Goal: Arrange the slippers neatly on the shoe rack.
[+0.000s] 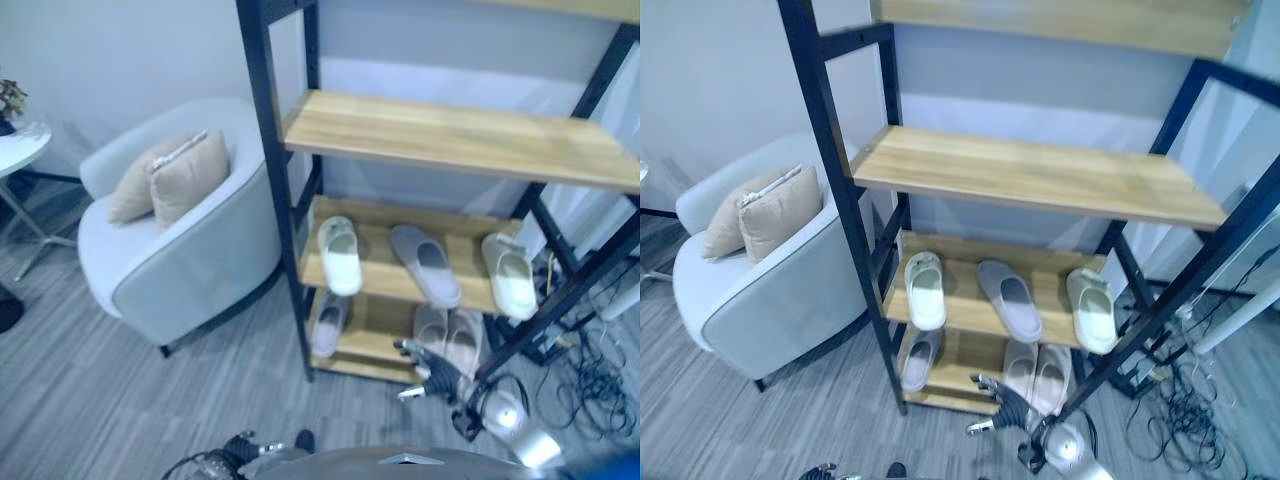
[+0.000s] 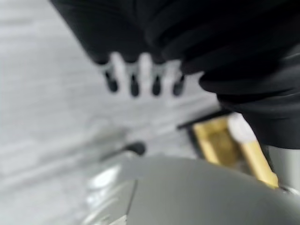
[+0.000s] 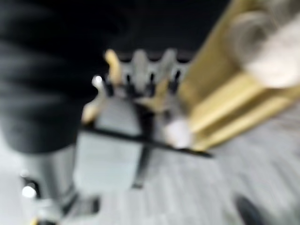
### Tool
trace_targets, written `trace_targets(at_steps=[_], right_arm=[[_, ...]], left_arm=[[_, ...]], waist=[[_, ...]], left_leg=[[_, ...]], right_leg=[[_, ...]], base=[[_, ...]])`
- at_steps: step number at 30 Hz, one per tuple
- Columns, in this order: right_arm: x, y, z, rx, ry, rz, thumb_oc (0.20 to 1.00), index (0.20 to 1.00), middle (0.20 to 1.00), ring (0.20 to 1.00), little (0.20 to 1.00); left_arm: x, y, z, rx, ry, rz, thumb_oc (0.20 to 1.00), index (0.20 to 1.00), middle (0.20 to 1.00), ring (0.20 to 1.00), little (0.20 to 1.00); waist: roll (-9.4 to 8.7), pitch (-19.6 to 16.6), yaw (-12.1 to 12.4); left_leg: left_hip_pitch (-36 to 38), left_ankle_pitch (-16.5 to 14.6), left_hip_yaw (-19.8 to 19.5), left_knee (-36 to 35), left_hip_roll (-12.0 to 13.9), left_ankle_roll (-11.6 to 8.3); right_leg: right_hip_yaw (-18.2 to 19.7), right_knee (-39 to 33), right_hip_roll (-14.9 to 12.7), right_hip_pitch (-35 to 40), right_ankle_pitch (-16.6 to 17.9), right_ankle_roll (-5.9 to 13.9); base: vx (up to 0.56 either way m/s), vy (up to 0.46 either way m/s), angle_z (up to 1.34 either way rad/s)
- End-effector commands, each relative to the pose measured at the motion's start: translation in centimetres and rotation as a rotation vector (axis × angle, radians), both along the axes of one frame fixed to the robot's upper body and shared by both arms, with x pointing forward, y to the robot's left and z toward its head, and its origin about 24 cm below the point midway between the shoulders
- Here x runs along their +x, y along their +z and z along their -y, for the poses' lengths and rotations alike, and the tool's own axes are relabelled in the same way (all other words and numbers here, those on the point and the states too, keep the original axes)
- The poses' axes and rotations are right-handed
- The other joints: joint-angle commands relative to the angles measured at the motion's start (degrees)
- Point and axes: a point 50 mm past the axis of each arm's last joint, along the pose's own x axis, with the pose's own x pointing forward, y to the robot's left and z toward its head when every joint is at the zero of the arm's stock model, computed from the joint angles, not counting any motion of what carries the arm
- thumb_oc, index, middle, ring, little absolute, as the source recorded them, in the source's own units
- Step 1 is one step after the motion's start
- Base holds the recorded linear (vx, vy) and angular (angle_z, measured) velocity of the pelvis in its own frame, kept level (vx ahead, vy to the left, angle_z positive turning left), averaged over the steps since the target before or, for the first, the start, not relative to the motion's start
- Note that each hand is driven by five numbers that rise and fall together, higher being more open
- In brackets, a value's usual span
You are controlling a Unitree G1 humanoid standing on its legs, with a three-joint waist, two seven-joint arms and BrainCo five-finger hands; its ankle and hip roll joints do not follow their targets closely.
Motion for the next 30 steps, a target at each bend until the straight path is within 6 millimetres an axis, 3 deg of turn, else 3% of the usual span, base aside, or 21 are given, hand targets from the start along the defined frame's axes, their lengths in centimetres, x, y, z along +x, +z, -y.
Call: trace_targets(at_steps=[1, 3, 4, 5, 7, 9, 11, 19, 24, 25, 30], right_arm=[[3.5, 4.7, -0.3, 0.066, 0.011, 0.25, 1.0, 1.0, 1.0, 1.0, 1.0], [5.3, 8.6, -0.3, 0.026, 0.035, 0.462, 1.0, 1.0, 1.0, 1.0, 1.0], [5.3, 8.6, -0.3, 0.025, 0.034, 0.464, 1.0, 1.0, 1.0, 1.0, 1.0], [6.3, 11.3, -0.4, -0.012, 0.031, 0.627, 1.0, 1.0, 1.0, 1.0, 1.0], [7.5, 14.3, -0.4, -0.076, 0.024, 0.817, 1.0, 1.0, 1.0, 1.0, 1.0], [8.1, 15.2, -0.3, -0.105, 0.017, 0.874, 1.0, 1.0, 1.0, 1.0, 1.0], [10.2, 17.6, 0.6, -0.189, -0.085, 1.015, 1.0, 1.0, 1.0, 1.0, 1.0], [13.3, 20.8, 2.5, -0.223, -0.299, 1.148, 1.0, 1.0, 1.0, 1.0, 1.0], [14.8, 22.0, 4.9, -0.304, -0.457, 1.192, 1.0, 1.0, 1.0, 1.0, 1.0], [15.8, 23.4, 7.0, -0.319, -0.595, 1.222, 1.0, 1.0, 1.0, 1.0, 1.0], [16.1, 26.0, 8.9, -0.301, -0.731, 1.306, 1.0, 1.0, 1.0, 1.0, 1.0]], left_arm=[[1.3, 0.1, 1.1, -0.015, -0.05, 0.051, 1.0, 1.0, 1.0, 1.0, 1.0], [2.2, 0.2, 1.8, -0.03, -0.072, 0.082, 1.0, 1.0, 1.0, 1.0, 1.0], [2.2, 0.2, 1.9, -0.031, -0.072, 0.083, 1.0, 1.0, 1.0, 1.0, 1.0], [3.2, 0.4, 2.5, -0.042, -0.083, 0.121, 1.0, 1.0, 1.0, 1.0, 1.0], [4.4, 0.7, 3.0, -0.052, -0.09, 0.168, 1.0, 1.0, 1.0, 1.0, 1.0], [4.9, 0.9, 3.3, -0.06, -0.091, 0.188, 1.0, 1.0, 1.0, 1.0, 1.0], [6.4, 1.3, 4.5, -0.085, -0.121, 0.237, 1.0, 1.0, 1.0, 1.0, 1.0], [8.9, 2.2, 6.2, -0.118, -0.179, 0.322, 1.0, 1.0, 1.0, 1.0, 1.0], [9.8, 2.7, 6.3, -0.111, -0.21, 0.356, 1.0, 1.0, 1.0, 1.0, 1.0], [10.2, 2.9, 6.4, -0.102, -0.244, 0.377, 1.0, 1.0, 1.0, 1.0, 1.0], [10.7, 3.2, 6.1, -0.08, -0.245, 0.4, 1.0, 1.0, 1.0, 1.0, 1.0]], waist=[[0.75, 4.98, 0.58], [1.9, 7.02, 0.46], [1.96, 7.02, 0.44], [2.86, 8.81, 0.3], [3.77, 10.62, 0.37], [4.09, 11.23, 0.38], [4.83, 12.71, 0.74], [5.71, 14.3, 1.1], [5.69, 14.82, 1.38], [6.0, 15.33, 1.73], [6.66, 16.01, 2.3]], left_leg=[[4.58, -2.51, -0.8, -1.48, 3.07, 0.14], [2.71, -2.12, -1.2, -0.6, 3.26, -0.03], [2.56, -2.16, -1.24, -0.5, 3.27, -0.04], [0.73, -2.02, -1.53, 0.62, 3.3, -0.13], [-1.48, -1.88, -1.65, 1.98, 3.39, -0.22], [-2.48, -1.83, -1.65, 2.43, 3.44, -0.26], [-4.97, -1.39, -1.66, 2.83, 3.7, -0.25], [-7.55, -1.23, -2.03, 3.1, 4.03, -0.3], [-8.46, -1.33, -2.36, 3.11, 4.09, -0.36], [-9.34, -1.48, -2.54, 3.43, 3.95, -0.37], [-10.77, -1.68, -3.01, 4.06, 3.8, -0.46]], right_leg=[[-0.35, 5.68, -0.61, 1.27, -6.34, 0.87], [-0.25, 6.48, -0.47, -0.46, -6.44, 0.63], [-0.26, 6.6, -0.46, -0.6, -6.47, 0.62], [0.14, 7.49, -0.33, -2.34, -6.56, 0.41], [0.6, 8.84, -0.02, -4.74, -6.74, 0.11], [0.89, 9.47, 0.23, -5.94, -6.79, 0.01], [1.56, 10.32, 0.82, -8.75, -6.71, -0.18], [2.55, 11.12, 1.83, -11.71, -6.89, -0.51], [2.79, 11.52, 2.29, -12.86, -7.02, -0.72], [2.9, 12.05, 2.5, -13.86, -7.27, -0.79], [2.84, 13.18, 2.61, -15.65, -7.82, -0.87]], base=[[-0.04, -0.072, 0.3], [-0.07, -0.056, 0.24], [-0.1, -0.061, 0.12], [-0.1, -0.07, 0.09], [-0.11, -0.074, 0.01], [-0.05, -0.054, -0.25], [-0.05, -0.096, -0.03], [0.01, -0.054, -0.09], [0.03, -0.05, -0.09], [0.03, -0.049, -0.06], [0.03, -0.043, -0.06]])
